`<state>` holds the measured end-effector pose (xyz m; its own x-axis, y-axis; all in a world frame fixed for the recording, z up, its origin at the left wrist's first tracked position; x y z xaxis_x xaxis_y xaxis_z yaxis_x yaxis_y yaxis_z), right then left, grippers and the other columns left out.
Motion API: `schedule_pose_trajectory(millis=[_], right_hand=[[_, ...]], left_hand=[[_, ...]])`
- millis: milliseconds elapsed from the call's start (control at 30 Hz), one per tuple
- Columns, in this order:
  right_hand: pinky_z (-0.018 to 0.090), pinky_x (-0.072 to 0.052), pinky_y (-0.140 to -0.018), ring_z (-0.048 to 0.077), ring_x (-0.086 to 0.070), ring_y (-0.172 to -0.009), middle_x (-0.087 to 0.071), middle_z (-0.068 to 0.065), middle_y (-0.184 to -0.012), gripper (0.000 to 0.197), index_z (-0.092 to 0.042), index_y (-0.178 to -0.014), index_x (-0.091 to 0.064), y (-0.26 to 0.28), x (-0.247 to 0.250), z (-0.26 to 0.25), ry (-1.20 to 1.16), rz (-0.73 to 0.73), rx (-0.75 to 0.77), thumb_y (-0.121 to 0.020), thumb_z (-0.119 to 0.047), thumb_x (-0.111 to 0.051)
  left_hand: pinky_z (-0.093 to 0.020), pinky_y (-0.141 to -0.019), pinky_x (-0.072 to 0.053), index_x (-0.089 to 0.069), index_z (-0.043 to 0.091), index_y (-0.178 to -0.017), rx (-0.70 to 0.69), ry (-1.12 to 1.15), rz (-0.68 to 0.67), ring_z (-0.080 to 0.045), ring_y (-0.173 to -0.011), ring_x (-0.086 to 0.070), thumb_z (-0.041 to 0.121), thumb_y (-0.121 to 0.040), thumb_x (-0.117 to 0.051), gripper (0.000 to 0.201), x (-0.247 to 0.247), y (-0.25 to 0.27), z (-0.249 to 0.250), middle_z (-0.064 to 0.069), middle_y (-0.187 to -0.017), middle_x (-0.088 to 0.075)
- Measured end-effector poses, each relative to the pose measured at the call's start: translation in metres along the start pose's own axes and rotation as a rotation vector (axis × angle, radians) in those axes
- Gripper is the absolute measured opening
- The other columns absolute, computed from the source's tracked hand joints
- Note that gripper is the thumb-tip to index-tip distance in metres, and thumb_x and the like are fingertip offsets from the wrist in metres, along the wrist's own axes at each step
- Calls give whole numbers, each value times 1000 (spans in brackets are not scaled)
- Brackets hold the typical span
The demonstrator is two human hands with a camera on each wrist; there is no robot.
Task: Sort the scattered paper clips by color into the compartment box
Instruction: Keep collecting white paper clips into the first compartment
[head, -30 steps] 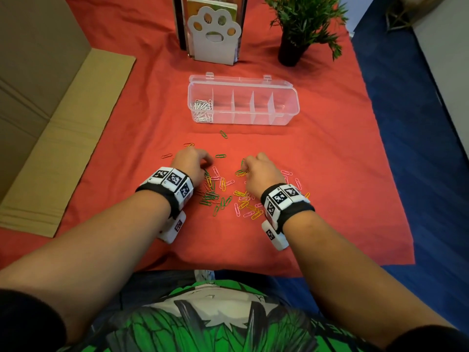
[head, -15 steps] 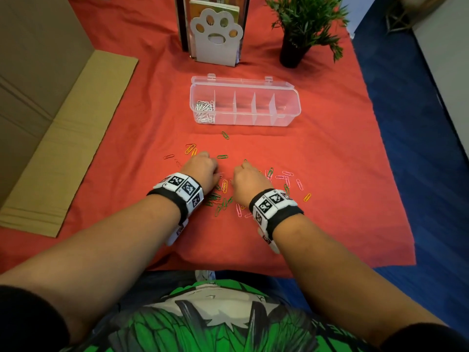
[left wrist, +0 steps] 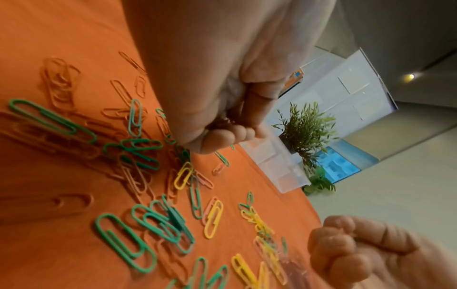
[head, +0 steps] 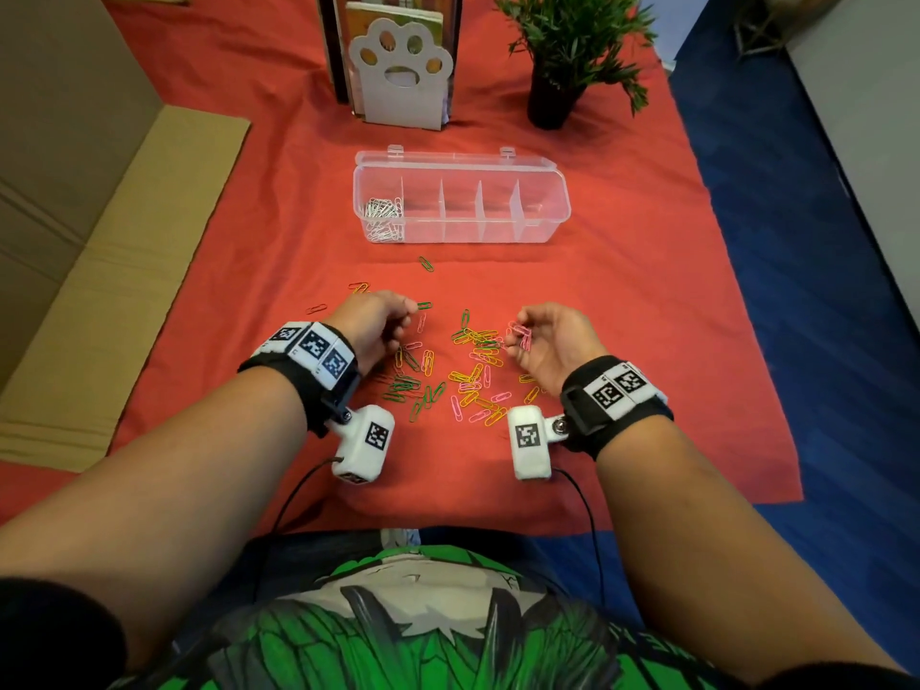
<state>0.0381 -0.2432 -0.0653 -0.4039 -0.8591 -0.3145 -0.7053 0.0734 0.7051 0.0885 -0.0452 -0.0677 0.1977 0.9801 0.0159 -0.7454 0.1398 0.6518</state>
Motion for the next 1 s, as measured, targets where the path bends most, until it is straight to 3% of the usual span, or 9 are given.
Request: schedule_pose_trajectory(millis=[67, 167, 267, 367, 467, 600, 733, 833, 1000], right_hand=[[18, -38, -38, 13, -41, -51, -40, 3, -66, 23, -10, -71, -49, 1, 4, -2, 63, 23, 23, -91, -9, -36], [16, -36, -38, 11, -37, -55, -40, 2, -67, 25, -10, -78, -53, 2, 7, -4, 263, 61, 95, -94, 0, -36], [18, -37, -41, 11, -39, -54, -42, 3, -66, 32, -11, -76, -54, -2, 9, 4, 457, 75, 79, -93, 6, -33], [26, -39, -55, 16, -48, -62, -53, 5, -72, 26, -14, -76, -57, -6, 7, 15, 936, 132, 84, -90, -1, -40], [31, -46, -81, 26, -60, -94, -64, 15, -98, 22, -7, -95, -64, 0, -1, 18, 1437, 208, 167, -92, -19, -46], [36, -48, -93, 34, -57, -112, -59, 19, -118, 32, -1, -112, -58, 3, -11, 28, 1709, 250, 261, -89, -23, -54], [40, -49, -91, 36, -55, -109, -51, 21, -118, 33, 1, -115, -52, 6, -23, 36, 1805, 211, 370, -83, -5, -52], [44, -50, -90, 37, -55, -108, -48, 21, -119, 35, 5, -117, -51, 10, -29, 36, 1892, 202, 417, -82, 4, -45], [45, -49, -86, 37, -54, -109, -49, 20, -118, 35, 5, -118, -50, 13, -34, 38, 1959, 203, 482, -86, 4, -36]], left_hand=[[-17, -44, -32, -59, 15, -73, -77, -237, 49, -13, -53, -38, 6, -87, -41, 25, 2, -4, 2, 0, -61, -45], [-27, -70, -45, -68, 13, -83, -223, -677, 197, -23, -74, -59, 20, -86, -54, 16, 7, -5, 5, -6, -78, -66], [-28, -75, -47, -73, 13, -88, -360, -991, 224, -26, -87, -65, 24, -81, -64, 16, 2, -3, 6, -8, -89, -72], [-29, -80, -47, -73, 15, -93, -425, -1185, 148, -26, -92, -64, 26, -78, -70, 19, -7, -3, 0, -9, -96, -70], [-33, -84, -47, -73, 14, -92, -481, -1295, 147, -29, -97, -61, 25, -79, -67, 17, -12, 0, -1, -12, -102, -64], [-35, -89, -46, -70, 9, -94, -463, -1349, 121, -32, -100, -58, 24, -85, -59, 20, -15, 1, -5, -15, -104, -59], [-38, -89, -44, -65, -1, -98, -430, -1238, 161, -37, -100, -57, 20, -90, -47, 28, -12, -2, -8, -23, -103, -59], [-33, -85, -44, -65, 4, -94, -311, -996, 142, -31, -96, -58, 20, -89, -49, 23, -6, -6, -7, -19, -100, -63], [-21, -46, -33, -45, 16, -61, 68, 17, -21, -13, -47, -44, 13, -84, -39, 24, -5, 6, -10, -2, -61, -47]])
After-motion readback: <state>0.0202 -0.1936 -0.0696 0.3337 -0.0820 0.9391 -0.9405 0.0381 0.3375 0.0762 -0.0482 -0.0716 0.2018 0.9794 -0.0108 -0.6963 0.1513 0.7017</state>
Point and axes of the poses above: each hand's wrist, its own y-axis away from the middle knuckle, its own x-axis out of the back of the hand, z = x × y, the point moved 5 cm from there along -y, towards the middle knuckle
